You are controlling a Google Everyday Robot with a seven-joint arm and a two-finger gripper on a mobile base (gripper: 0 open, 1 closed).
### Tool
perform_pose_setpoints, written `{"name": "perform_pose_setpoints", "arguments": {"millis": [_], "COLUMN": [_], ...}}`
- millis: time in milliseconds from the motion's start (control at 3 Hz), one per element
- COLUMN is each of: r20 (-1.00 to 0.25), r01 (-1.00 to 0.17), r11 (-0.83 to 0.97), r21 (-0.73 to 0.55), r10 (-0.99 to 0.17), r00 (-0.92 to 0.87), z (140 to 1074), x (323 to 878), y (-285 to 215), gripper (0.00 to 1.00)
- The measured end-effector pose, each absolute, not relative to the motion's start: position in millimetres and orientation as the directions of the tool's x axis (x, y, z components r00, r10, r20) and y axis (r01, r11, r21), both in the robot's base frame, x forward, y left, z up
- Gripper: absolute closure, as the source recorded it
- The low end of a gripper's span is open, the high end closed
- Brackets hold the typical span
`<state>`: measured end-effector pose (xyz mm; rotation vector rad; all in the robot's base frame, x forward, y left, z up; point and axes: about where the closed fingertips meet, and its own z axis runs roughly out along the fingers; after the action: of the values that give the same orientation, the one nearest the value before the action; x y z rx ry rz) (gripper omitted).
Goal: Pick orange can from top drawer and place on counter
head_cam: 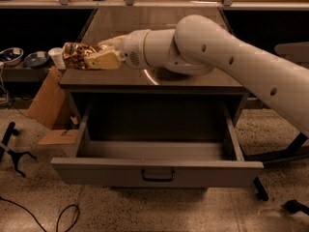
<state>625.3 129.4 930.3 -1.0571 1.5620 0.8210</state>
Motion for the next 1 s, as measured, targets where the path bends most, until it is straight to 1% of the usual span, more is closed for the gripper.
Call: {"name": "perform_pose_setpoints", "arguments": {"millis": [333, 1000], "r20": [-0.961, -0.936], "r01": [-0.889, -0.796], "r11": [0.455, 0.586], "r21": [0.049, 0.155], "r10": [-0.221, -0.170], "r00": [-0.166, -0.308], "z": [918.6, 894.2], "x": [646.6, 680.3], "y": [140.9, 147.0], "gripper": [1.00, 1.00]}}
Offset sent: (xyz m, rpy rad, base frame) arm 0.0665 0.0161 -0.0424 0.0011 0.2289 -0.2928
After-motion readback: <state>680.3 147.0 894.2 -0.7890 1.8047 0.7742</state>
